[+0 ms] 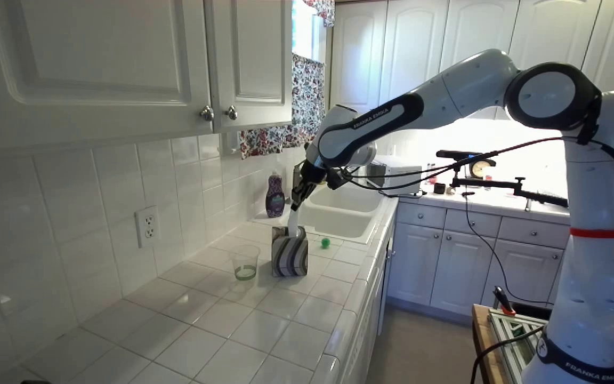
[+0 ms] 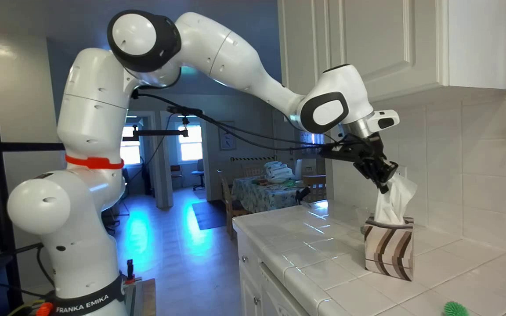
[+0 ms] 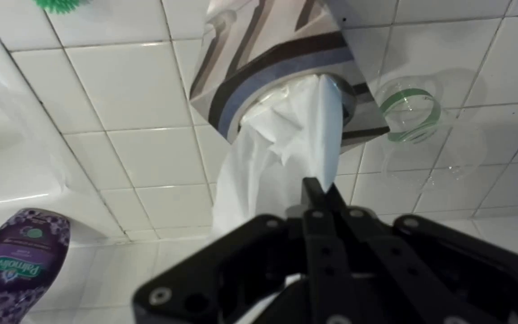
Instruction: Pull out a tissue from the box and use it to wipe the counter
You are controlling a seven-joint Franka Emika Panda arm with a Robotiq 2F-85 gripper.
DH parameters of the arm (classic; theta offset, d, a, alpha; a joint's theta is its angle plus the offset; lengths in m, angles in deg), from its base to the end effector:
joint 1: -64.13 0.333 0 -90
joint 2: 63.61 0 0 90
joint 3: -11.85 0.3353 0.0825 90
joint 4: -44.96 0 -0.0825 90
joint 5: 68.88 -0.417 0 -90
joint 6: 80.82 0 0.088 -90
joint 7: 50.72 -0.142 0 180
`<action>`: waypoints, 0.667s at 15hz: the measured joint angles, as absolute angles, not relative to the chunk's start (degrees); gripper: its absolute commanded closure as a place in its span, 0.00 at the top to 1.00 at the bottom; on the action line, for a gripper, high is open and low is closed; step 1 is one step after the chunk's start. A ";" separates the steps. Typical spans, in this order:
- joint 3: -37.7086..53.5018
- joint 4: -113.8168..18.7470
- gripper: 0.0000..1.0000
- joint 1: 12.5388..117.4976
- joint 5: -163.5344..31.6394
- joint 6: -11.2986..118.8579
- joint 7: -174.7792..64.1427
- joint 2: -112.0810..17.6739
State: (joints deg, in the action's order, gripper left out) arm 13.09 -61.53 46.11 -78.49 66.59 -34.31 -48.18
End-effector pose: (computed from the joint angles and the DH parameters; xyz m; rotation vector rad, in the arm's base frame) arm 0.6766 -0.2046 0.3936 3.0462 -0.1976 0.7160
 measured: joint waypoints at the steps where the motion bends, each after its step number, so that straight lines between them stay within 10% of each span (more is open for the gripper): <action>1: 12.64 -61.75 0.00 46.31 -78.49 66.47 -34.30 -48.80; 10: 10.03 -64.79 0.00 48.05 -78.40 60.81 -31.89 -54.66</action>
State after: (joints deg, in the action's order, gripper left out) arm 10.03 -64.79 48.05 -78.40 60.81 -31.89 -54.66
